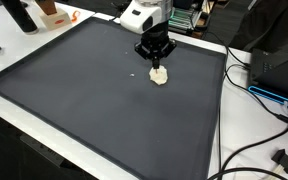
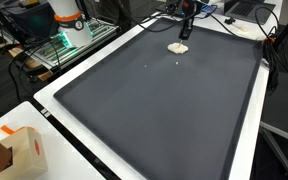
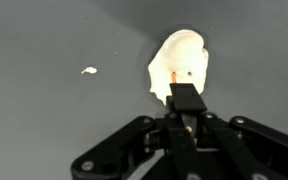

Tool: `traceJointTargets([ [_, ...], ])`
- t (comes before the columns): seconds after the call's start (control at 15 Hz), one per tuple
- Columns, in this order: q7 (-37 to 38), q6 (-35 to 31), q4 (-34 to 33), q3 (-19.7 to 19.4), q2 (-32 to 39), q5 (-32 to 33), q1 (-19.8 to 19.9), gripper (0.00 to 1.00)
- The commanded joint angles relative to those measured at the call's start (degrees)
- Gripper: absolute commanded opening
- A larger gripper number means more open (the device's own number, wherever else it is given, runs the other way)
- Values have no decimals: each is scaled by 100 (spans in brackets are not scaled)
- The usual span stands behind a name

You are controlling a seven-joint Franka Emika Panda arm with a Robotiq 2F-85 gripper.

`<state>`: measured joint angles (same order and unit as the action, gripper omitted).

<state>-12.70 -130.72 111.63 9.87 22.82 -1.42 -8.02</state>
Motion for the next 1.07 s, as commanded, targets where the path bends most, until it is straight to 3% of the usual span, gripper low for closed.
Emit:
traceJointTargets([
  [0.0, -59, 110, -99, 48, 179, -122, 68, 3],
  [1.0, -36, 179, 110, 58, -522, -55, 36, 3],
])
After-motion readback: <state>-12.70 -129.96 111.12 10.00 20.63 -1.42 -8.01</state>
